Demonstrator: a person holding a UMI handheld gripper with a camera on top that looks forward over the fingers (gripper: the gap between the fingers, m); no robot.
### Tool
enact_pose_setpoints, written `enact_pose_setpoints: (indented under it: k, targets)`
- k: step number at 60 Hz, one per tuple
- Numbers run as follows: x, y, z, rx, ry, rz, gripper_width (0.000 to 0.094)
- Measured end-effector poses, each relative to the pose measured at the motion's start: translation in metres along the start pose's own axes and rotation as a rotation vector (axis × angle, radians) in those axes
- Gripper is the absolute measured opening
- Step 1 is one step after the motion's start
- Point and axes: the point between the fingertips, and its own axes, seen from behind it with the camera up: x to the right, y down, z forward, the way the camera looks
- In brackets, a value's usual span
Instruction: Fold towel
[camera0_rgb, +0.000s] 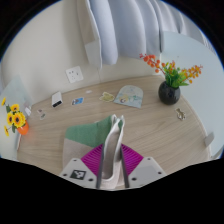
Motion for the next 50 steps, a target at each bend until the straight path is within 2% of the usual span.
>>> enact_pose_setpoints:
  k: [5,8,16,26,36,50]
  targets:
    - [-0.008,-0.017,-0.036,0.037,0.0,-0.057,0.0869]
    - [-0.009,-0.026,-0.065,0.051,0.026,-0.098,0.0825]
    - [-0.017,-0.038,-0.17,0.092,0.098,-0.134,0.0846]
    - [-0.03,-0.017,-0.256,0.088,0.098,-0.12,0.085]
    - [-0.027,-0.018,-0.279,0.116,0.125,-0.141,0.0856]
    - [-0.025,-0.02,-0.278,0.136,0.123,-0.159,0.0852]
